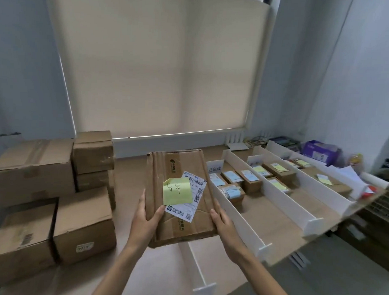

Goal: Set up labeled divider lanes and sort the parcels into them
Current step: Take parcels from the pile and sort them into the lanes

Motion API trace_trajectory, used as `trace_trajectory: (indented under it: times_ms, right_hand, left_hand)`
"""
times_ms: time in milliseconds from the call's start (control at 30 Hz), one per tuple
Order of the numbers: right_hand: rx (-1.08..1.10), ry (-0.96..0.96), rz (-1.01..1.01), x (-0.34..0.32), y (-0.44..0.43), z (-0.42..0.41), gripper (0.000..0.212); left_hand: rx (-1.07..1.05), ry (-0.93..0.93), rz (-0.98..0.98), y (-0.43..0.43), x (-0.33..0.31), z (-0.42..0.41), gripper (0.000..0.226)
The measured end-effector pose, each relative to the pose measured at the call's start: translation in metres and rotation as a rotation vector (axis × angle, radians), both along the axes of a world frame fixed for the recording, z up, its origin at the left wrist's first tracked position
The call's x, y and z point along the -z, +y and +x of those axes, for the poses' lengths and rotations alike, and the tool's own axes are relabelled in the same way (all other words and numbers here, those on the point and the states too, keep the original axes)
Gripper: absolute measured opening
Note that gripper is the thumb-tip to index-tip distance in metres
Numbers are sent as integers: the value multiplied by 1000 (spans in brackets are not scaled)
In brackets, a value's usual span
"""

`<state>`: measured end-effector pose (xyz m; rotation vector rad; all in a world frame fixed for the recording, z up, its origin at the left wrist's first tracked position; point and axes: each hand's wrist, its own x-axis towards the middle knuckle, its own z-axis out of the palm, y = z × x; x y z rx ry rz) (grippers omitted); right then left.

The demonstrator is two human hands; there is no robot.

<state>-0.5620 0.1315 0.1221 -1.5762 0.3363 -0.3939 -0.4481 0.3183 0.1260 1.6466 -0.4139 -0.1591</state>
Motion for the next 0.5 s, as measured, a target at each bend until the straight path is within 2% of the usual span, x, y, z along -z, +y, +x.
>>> trace_trajectory:
  times_ms: [167, 267, 333, 400, 500]
  right_hand:
    - [215, 38, -9, 11, -94, -58, 23]
    - [297, 53, 8, 8, -147, -99, 21]
    - [351, 37, 18, 9, -183, -126, 22]
    - [413, 30, 48, 15, -221, -152, 22]
    - [499, 50, 101, 25, -273, -186, 26]
  left_hand:
    - [109, -137, 30, -94, 0, -49, 72]
    - [157, -292, 90, -154, 2, -83, 89]
    - [302, -431, 98, -194, 5, -108, 104]
    - [462, -545, 129, -232, 8, -132, 108]
    - [551, -704, 235, -281, 18, -154, 108]
